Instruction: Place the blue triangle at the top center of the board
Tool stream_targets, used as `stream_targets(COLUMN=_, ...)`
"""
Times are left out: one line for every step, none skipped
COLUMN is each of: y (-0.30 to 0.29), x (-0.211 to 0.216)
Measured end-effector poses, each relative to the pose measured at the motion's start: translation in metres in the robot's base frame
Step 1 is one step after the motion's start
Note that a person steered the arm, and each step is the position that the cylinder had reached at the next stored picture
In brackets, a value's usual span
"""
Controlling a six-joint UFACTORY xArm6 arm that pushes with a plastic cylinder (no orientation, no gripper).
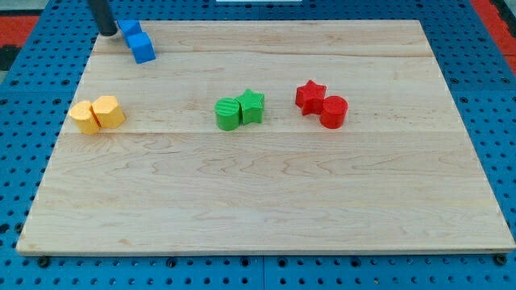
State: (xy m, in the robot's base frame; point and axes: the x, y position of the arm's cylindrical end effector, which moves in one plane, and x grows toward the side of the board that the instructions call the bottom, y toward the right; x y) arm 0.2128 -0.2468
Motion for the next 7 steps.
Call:
stream_targets(y=0.029, x=0.020)
stream_targets(y=0.108, x=0.041)
stream_targets(y=0.163, x=0.043)
stream_targets(y=0.060, x=0.043)
stream_targets(y=0.036, x=0.014)
stream_targets(y=0.132, x=0.010)
stream_targets(y=0.171, x=0.015)
